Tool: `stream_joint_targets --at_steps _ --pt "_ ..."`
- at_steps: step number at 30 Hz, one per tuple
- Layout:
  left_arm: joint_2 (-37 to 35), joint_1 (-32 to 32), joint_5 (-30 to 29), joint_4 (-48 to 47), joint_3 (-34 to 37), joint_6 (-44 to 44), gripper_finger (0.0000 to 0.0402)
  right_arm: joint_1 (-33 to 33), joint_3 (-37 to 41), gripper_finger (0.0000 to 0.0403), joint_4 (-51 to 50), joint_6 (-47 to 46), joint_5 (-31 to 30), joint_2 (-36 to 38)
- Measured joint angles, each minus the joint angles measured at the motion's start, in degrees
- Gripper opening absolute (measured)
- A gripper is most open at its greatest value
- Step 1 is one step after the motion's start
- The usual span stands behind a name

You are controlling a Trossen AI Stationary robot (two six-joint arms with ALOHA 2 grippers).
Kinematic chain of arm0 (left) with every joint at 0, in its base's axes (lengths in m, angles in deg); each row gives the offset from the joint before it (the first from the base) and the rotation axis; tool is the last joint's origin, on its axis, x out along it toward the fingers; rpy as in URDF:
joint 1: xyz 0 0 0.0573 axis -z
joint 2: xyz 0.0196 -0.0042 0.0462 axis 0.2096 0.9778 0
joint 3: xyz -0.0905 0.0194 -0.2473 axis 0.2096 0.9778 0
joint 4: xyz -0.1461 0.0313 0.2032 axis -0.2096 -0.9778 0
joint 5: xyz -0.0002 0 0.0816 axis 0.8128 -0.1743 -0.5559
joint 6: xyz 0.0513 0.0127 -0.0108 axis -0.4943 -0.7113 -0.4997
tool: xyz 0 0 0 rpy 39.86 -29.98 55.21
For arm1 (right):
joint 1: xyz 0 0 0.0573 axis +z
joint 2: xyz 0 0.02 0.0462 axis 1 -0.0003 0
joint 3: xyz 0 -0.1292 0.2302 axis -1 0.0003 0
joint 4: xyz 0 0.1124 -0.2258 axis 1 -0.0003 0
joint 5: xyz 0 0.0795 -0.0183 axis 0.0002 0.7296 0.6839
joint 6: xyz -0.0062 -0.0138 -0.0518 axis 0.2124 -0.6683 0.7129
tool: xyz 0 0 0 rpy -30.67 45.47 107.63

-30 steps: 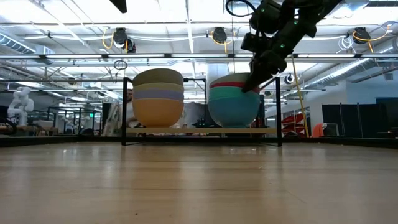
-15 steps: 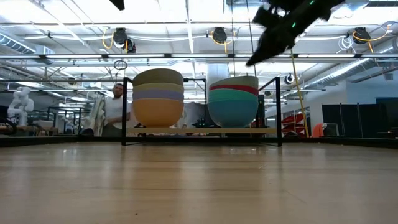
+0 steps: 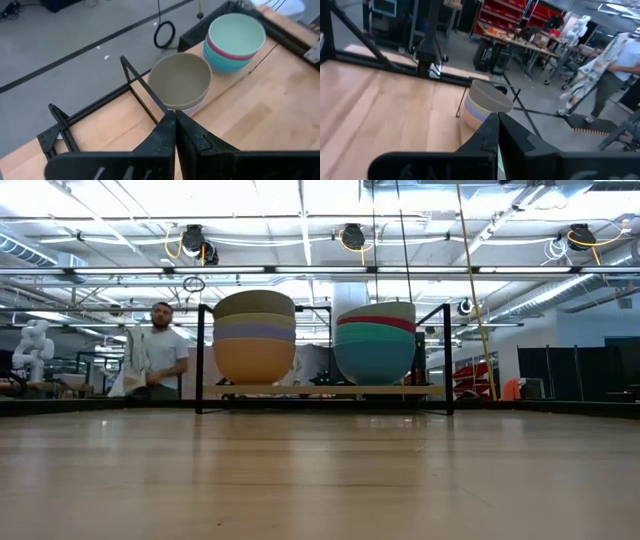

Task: Place and stack bowls onto a shelf
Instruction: Return to Home Position

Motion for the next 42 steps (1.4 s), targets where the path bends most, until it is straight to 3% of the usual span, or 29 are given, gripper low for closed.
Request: stream_joint_targets --at_steps 10,24,34,42 --pt "-7.9 0.0 -1.3 0.0 4.0 -2.4 0.0004 0.4 0.0 0.0 -10.5 -2.6 0.0 8.7" --pt "-23.3 0.0 -1.3 4.1 25.4 2.2 0.0009 0.4 0.0 0.0 -19.4 -4.0 0.1 18.0" --pt "-32.8 0.6 -0.9 11.7 36.7 0.2 0.0012 0.4 0.2 0.0 -25.0 -7.0 0.2 25.6" --pt "-38.3 0.6 -0.8 16.1 44.2 -0.6 0.0007 0.4 4.9 0.0 -25.0 -8.6 0.2 31.7"
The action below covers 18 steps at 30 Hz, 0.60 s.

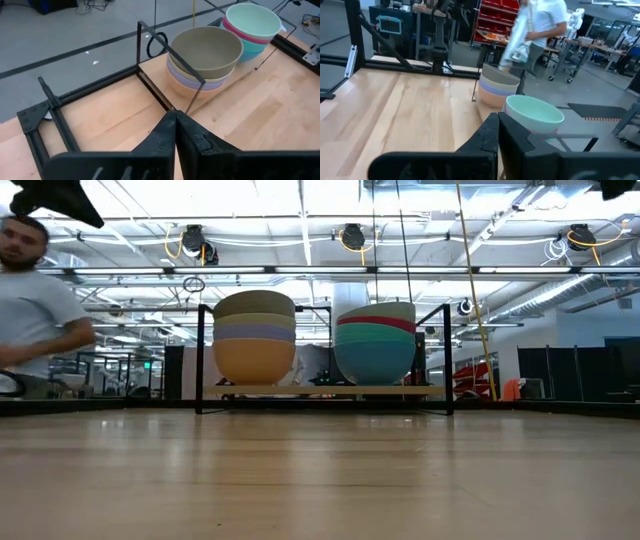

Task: Place and stack bowls onto a shelf
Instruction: Return to Home Position

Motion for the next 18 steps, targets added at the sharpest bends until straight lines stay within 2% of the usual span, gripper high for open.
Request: stream_joint_targets --at_steps 10,18 --pt "-6.4 0.0 0.0 4.2 9.3 0.9 0.0005 0.0 7.6 0.0 4.5 -1.7 0.0 4.4" --pt "-11.0 0.0 0.3 10.9 15.2 -0.9 0.0007 0.0 17.4 0.0 17.7 -2.5 2.3 4.4"
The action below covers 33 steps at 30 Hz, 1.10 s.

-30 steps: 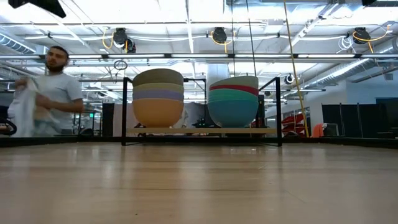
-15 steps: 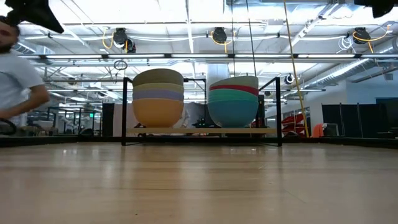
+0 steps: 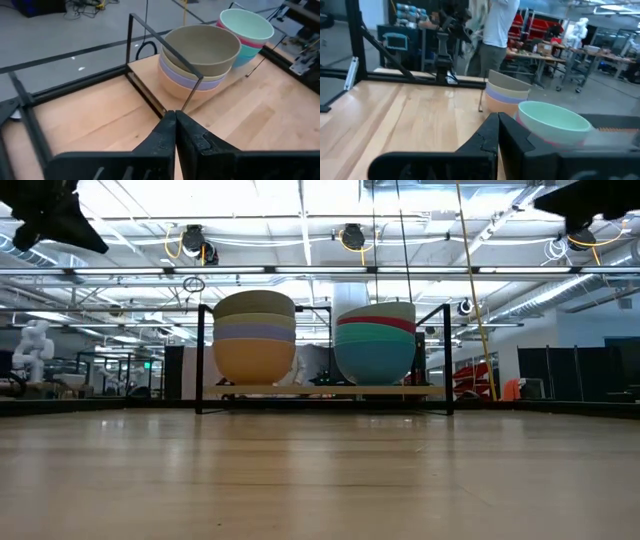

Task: Place and stack bowls onto a shelf
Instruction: Return to Home Position

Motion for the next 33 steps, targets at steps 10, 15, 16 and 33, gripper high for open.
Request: stream_joint_targets --at_steps 10,15,16,33 --pt "-4.6 0.0 2.5 12.6 7.4 -4.8 0.0012 0.0 11.7 0.0 13.2 -0.6 0.6 0.0" --pt "-4.6 0.0 2.7 19.1 9.5 -8.5 0.0006 0.0 15.8 0.0 19.2 0.1 0.4 0.0" --pt "-4.6 0.0 2.7 20.3 10.1 -9.1 0.0009 0.0 16.8 0.0 19.7 0.1 0.4 0.0" --pt "-4.5 0.0 7.3 38.1 21.1 -12.6 0.0016 0.0 30.0 0.0 34.2 -0.4 0.1 0.0"
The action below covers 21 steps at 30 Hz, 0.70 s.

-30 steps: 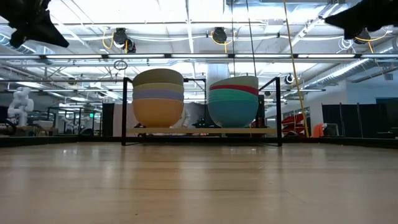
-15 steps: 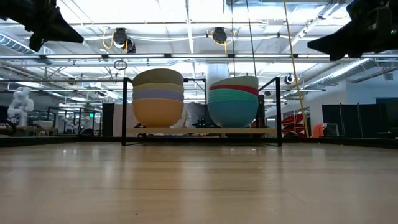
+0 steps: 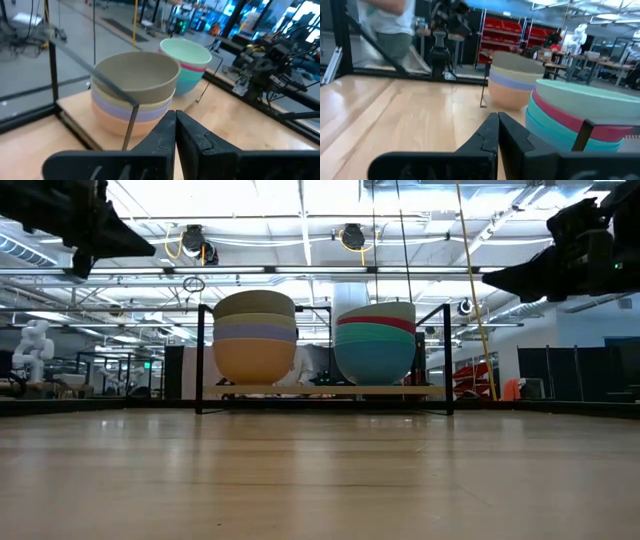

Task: Place and stack bowls onto a shelf
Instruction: Return to Home Position

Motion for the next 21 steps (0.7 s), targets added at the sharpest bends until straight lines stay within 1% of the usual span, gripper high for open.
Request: stream_joint_targets --at_steps 4,7,10,13,17,21 --pt "0.0 0.0 0.0 6.6 3.5 -3.2 0.0005 0.0 1.3 0.0 0.7 0.0 0.0 0.0" --pt "0.0 0.0 0.2 10.5 6.1 -4.3 0.0008 0.0 1.4 0.0 0.6 -0.4 0.1 0.0" --pt "0.0 0.0 1.5 13.4 8.5 -4.5 0.0016 0.0 1.5 0.0 0.6 -0.4 0.1 0.0" --pt "0.1 0.0 2.6 15.8 11.5 -4.5 0.0016 0.0 1.6 0.0 0.5 -0.3 0.1 0.0" --pt "0.1 0.0 2.8 20.4 15.4 -4.5 0.0005 0.0 1.6 0.0 0.4 -0.3 0.2 0.0" --pt "0.1 0.0 2.9 24.0 19.1 -5.3 0.0011 0.0 1.6 0.0 0.3 -0.3 0.2 0.0"
